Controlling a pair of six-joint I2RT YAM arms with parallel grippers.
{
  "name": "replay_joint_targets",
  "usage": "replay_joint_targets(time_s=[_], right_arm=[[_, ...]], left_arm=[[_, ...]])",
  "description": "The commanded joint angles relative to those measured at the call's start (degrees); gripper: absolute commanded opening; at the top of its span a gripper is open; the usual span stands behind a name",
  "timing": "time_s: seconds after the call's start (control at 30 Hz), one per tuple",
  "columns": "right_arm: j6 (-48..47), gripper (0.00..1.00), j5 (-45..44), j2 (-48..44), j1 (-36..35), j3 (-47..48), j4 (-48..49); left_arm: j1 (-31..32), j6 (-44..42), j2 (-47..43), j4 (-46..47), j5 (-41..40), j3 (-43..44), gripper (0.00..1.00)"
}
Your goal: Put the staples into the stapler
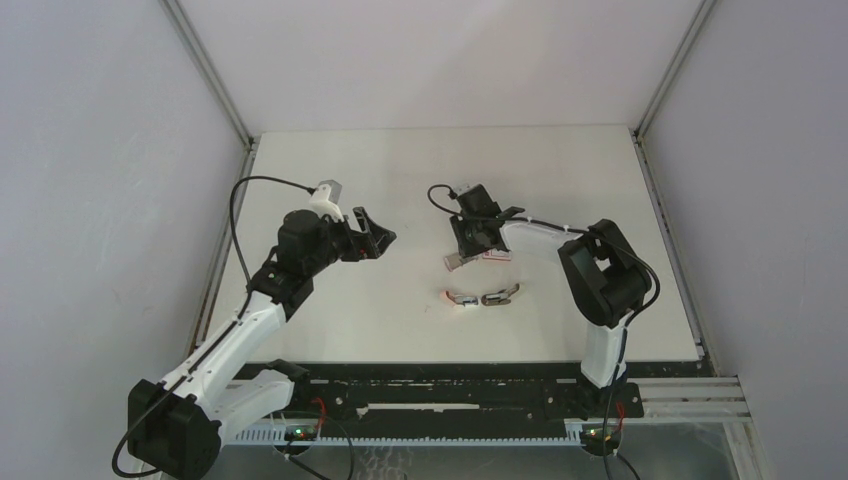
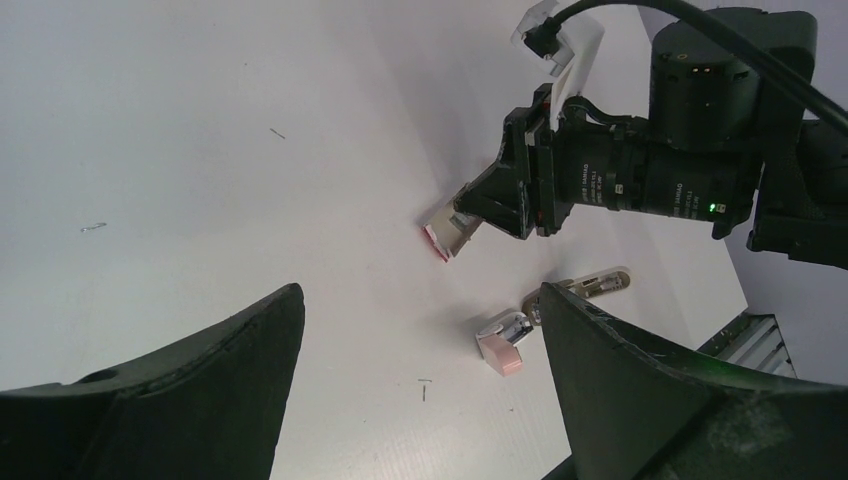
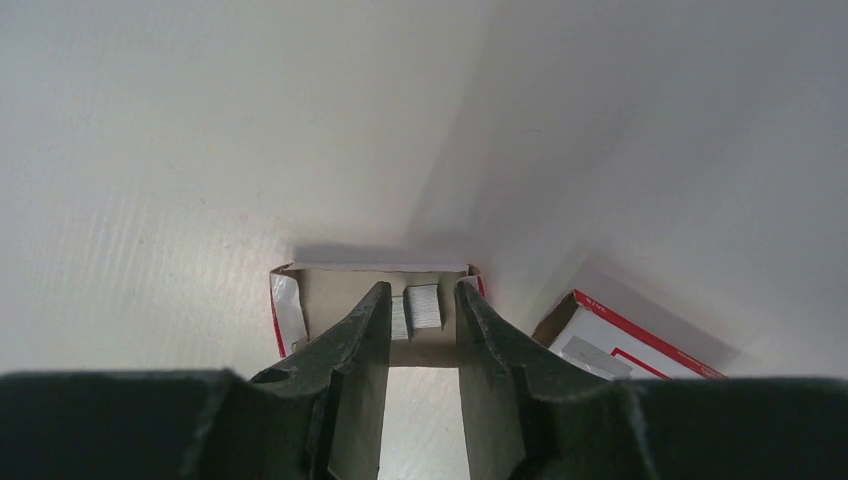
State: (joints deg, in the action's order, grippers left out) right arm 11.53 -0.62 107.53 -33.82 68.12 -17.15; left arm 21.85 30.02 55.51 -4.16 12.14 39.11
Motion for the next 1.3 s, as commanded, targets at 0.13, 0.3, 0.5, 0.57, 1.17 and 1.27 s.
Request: replay_joint_targets(time_s=[0.13,0.3,0.5,0.57,1.17,1.27], right_arm=[[-1.77,0.28,-2.21,1.59,-1.35,2.28,-1.00],[-1.93,0.24,-2.49,1.88,-1.64,3.52,-0.88],[-2.08,0.14,-3.12,1.35,-1.78,3.68,-0.87],[-2.12,0.12,-3.32,0.55,-1.78,3.65,-0.96],[-3.80,0.14,-0.27,-3.23,-2.18,2.99,-0.11],[-6.35,0.21,1.47,-3.46,-2.29,2.99,0.49]], left_arm=[[0.21,0.55,-1.08,0.65,-0.92,-1.40,0.91],[0.13,0.48,-0.91,0.65,-1.10,-1.43,0.91],[0.13,0.47,-0.66,0.65,-1.24,-1.49,0.91],[0.08,0.50,-0.82,0.64,-1.31,-1.54,0.91],[0.12,0.30,-0.89,0.56,-1.46,-1.75,0.91],[0.07,0.30,-0.96,0.48,-1.39,-1.76,0.91]])
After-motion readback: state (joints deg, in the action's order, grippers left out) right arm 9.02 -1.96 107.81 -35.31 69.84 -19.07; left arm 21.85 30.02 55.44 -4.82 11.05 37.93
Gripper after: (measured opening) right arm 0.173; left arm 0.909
